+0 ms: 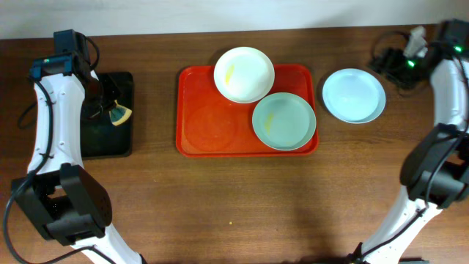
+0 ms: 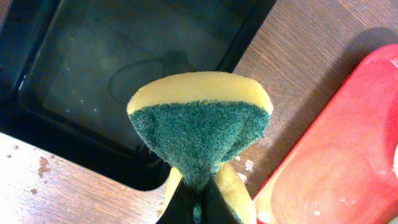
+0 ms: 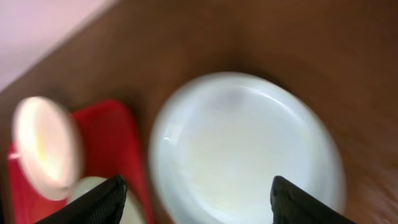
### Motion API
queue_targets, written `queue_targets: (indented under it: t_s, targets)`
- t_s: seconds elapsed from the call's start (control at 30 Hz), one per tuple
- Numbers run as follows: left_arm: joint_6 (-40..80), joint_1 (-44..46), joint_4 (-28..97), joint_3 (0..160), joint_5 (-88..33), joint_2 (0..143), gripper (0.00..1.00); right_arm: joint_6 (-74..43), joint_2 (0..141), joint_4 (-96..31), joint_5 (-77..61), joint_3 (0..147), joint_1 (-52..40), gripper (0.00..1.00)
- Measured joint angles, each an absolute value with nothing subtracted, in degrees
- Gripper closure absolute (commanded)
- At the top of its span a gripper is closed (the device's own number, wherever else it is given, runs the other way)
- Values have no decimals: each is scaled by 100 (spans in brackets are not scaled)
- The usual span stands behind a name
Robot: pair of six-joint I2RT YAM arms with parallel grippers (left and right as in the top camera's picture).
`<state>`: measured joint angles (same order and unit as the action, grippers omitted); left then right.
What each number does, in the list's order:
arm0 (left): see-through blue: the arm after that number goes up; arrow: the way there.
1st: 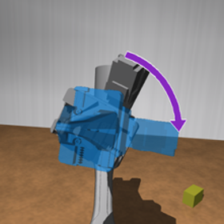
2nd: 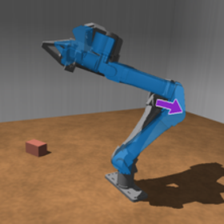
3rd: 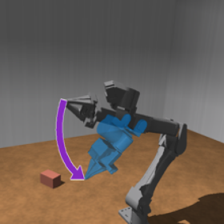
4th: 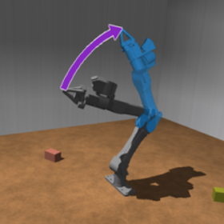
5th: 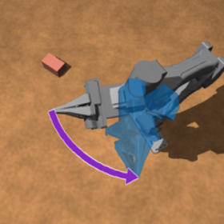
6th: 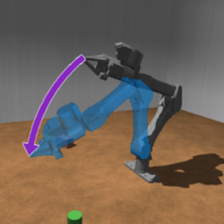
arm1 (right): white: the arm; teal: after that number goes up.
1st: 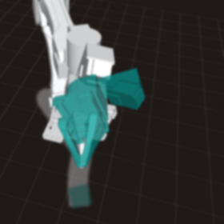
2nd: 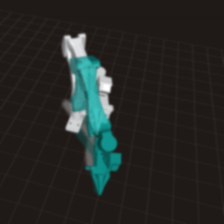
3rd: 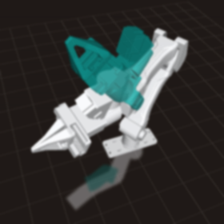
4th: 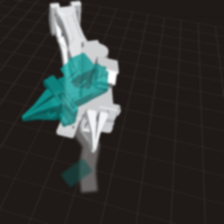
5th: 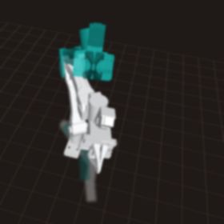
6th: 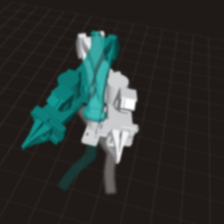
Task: Clean dirty plates on tray and stack at the side
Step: 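Lift the blue plate with the right gripper and place it right of the tray, then grip the cream plate's rim with the right gripper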
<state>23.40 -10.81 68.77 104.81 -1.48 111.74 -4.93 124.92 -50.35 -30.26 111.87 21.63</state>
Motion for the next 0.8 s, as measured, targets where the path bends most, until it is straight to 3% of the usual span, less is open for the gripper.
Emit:
queue_targets:
  t_s: [0.13,0.33,0.5,0.63,0.67,0.7,0.77,0.8]
  targets:
    - [2340,-1079,6873,10481,-148,11174,100,-268,12477,-4383,-2919,11218,768,30]
    - [2340,-1079,6875,10481,-148,11174,100,-298,12897,-3457,-860,11231,-1098,32]
    - [2340,-1079,6855,10481,-148,11174,100,-607,13605,-3398,-279,11229,-1253,36]
    - [2340,-1079,6855,10481,-148,11174,100,-757,13749,-3277,-473,11229,-1251,46]
    - [2340,-1079,6855,10481,-148,11174,100,-773,13760,-3275,-556,11229,-1251,59]
    - [2340,-1079,6855,10481,-148,11174,100,-760,13791,-3273,-604,11229,-1251,77]
    - [2340,-1079,6855,10481,-148,11174,100,-790,13826,-3277,-655,11229,-1251,84]
    - [2340,-1079,6855,10481,-148,11174,100,-797,13830,-3269,-703,11229,-1251,96]
